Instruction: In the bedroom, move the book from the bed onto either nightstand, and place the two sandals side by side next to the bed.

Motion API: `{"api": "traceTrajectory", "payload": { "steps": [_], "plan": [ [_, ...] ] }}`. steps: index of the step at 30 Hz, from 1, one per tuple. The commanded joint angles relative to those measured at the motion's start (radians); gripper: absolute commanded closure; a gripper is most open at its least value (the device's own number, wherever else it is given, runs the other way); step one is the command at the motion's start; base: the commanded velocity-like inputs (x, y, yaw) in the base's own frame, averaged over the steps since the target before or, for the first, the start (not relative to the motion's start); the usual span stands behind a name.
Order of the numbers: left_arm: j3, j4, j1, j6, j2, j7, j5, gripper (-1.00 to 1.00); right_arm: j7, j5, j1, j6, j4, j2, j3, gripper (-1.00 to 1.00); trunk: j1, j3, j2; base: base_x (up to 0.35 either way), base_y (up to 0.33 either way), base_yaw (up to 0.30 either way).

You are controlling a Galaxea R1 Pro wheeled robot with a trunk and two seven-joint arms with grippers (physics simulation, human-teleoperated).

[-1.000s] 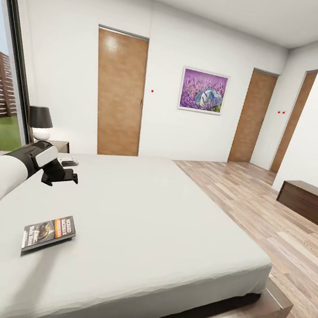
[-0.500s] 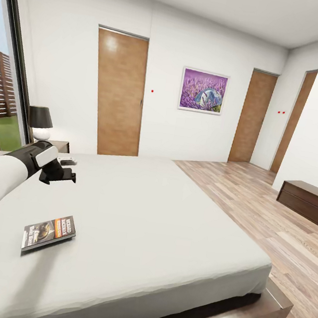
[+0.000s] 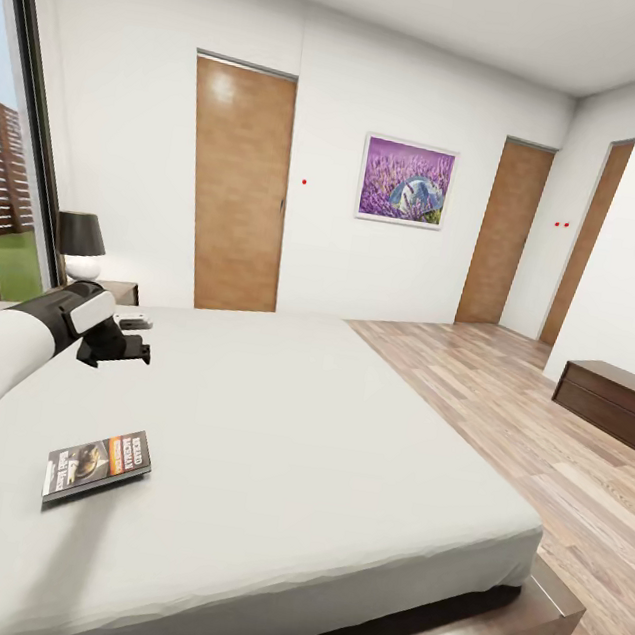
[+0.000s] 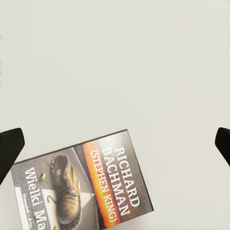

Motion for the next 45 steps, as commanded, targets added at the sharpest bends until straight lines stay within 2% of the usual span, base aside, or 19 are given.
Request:
{"api": "traceTrajectory", "payload": {
  "steps": [1,12,14,17,18,19,24,29,32,39,45],
  "plan": [
    [-0.005,-0.003,0.0,0.004,0.002,0.008,0.01,-1.0,-0.002,0.0,0.002,0.004,-0.001,0.0,0.001,-1.0,0.0,-0.001,0.0,0.0,0.0,0.0],
    [-0.007,-0.004,0.0,0.005,0.003,0.007,0.009,-1.0,-0.004,0.003,0.017,0.004,-0.006,-0.012,-0.005,-1.0,0.0,-0.001,0.0,0.0,0.0,0.0],
    [-0.007,-0.004,0.0,0.006,0.003,0.007,0.009,-1.0,-0.007,0.003,0.017,0.004,-0.004,-0.025,-0.008,-1.0,0.0,-0.001,0.0,0.0,0.0,0.0],
    [-0.007,-0.004,0.0,0.006,0.003,0.008,0.009,-1.0,-0.011,0.007,0.018,0.004,0.006,-0.06,-0.024,-1.0,0.008,-0.011,-0.015,0.0,0.0,0.0],
    [-0.007,-0.004,0.0,0.006,0.003,0.008,0.009,-1.0,-0.011,0.007,0.018,0.004,0.006,-0.06,-0.024,-1.0,0.008,-0.015,-0.015,0.0,0.0,0.0],
    [-0.007,-0.004,0.0,0.005,0.003,0.008,0.009,-1.0,-0.012,0.011,0.018,0.004,0.011,-0.073,-0.032,-1.0,0.009,-0.019,-0.015,0.0,0.0,0.0],
    [-0.007,-0.004,0.0,0.005,0.003,0.007,0.009,-1.0,-0.014,0.06,0.018,0.004,0.037,-0.111,-0.084,-1.0,0.011,-0.038,-0.016,0.0,0.0,0.0],
    [-0.007,-0.005,0.0,0.005,0.002,0.007,0.009,-1.0,-0.013,0.142,0.019,0.004,0.055,-0.123,-0.12,-1.0,0.013,-0.058,-0.017,0.0,0.0,0.0],
    [-0.007,-0.005,0.0,0.005,0.002,0.007,0.009,-1.0,-0.012,0.172,0.019,0.004,0.062,-0.127,-0.13,-1.0,0.015,-0.069,-0.018,0.0,0.0,0.0],
    [-0.007,-0.005,0.0,0.005,0.002,0.008,0.009,-1.0,-0.013,0.196,0.019,0.004,0.086,-0.138,-0.139,-1.0,0.018,-0.096,-0.02,0.0,0.0,0.0],
    [-0.007,-0.005,0.0,0.004,0.0,0.009,0.009,-1.0,-0.013,0.202,0.019,0.004,0.094,-0.139,-0.139,-1.0,0.018,-0.096,-0.02,0.0,0.0,0.0]
  ]
}}
